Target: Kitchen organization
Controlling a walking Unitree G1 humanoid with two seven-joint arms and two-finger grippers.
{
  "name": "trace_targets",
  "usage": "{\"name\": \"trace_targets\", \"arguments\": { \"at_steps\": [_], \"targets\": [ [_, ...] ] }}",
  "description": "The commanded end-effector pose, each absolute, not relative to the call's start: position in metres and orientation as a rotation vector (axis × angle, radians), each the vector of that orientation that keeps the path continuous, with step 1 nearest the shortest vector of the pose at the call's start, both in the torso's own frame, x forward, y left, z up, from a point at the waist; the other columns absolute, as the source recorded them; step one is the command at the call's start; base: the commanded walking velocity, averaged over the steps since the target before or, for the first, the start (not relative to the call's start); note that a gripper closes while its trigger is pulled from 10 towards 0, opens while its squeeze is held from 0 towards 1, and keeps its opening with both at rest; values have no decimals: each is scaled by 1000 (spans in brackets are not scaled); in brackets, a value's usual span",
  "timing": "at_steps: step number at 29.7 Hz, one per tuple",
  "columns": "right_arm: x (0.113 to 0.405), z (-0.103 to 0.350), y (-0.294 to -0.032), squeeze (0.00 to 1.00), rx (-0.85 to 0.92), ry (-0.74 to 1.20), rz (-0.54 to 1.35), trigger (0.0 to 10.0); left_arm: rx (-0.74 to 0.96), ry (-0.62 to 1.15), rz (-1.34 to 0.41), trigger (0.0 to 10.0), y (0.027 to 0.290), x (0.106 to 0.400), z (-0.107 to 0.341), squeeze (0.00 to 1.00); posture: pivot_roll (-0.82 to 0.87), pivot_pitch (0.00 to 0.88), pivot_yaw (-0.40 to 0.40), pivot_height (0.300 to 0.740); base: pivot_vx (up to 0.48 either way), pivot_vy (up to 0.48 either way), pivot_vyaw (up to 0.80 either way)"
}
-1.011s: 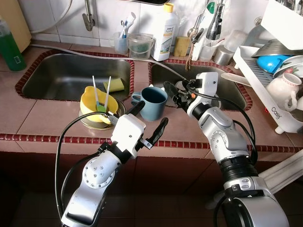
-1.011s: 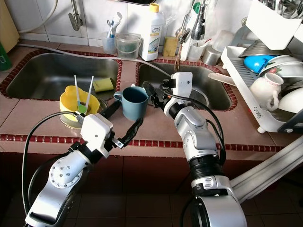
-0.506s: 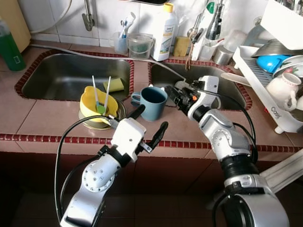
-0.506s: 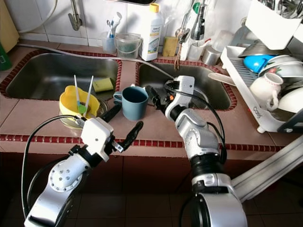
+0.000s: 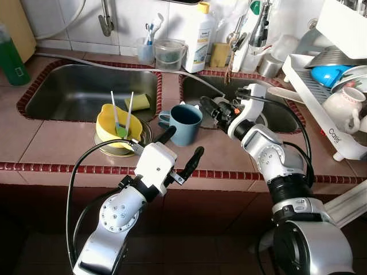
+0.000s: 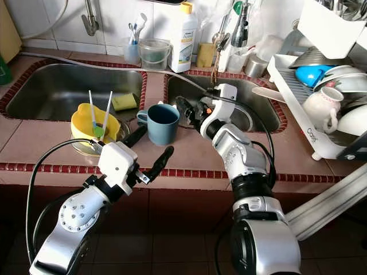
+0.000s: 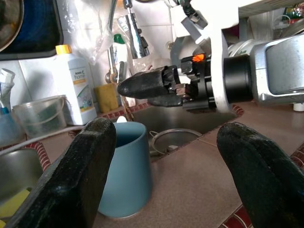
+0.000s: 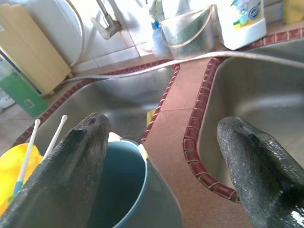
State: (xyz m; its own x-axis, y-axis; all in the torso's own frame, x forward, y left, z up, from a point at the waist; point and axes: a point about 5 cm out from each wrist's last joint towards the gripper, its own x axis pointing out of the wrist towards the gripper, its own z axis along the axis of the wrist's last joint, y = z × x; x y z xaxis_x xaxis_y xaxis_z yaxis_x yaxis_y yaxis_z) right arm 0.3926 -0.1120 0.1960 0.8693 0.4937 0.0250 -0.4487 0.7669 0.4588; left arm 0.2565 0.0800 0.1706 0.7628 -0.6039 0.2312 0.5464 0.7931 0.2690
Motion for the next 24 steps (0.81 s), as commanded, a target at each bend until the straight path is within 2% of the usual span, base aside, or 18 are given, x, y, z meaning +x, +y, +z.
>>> {"name": "trace_targets", "arguments": {
  "at_steps": [1, 12, 23, 24],
  "targets": [
    [394, 198, -114, 0, 481, 104, 511, 10000, 193, -338, -648, 10000, 76, 255, 176, 0, -126, 84, -122, 740, 0, 0, 0],
    [391, 178, -105, 0, 417, 225, 553, 10000, 181, -341, -640, 10000, 74, 254, 177, 0, -129, 91, -133, 740, 0, 0, 0],
    [389, 166, -110, 0, 466, 280, 510, 10000, 178, -344, -638, 10000, 73, 253, 177, 0, -127, 88, -135, 740, 0, 0, 0],
    [389, 163, -111, 0, 471, 286, 504, 6353, 177, -345, -639, 10000, 73, 253, 177, 0, -127, 86, -135, 740, 0, 0, 0]
  ]
}}
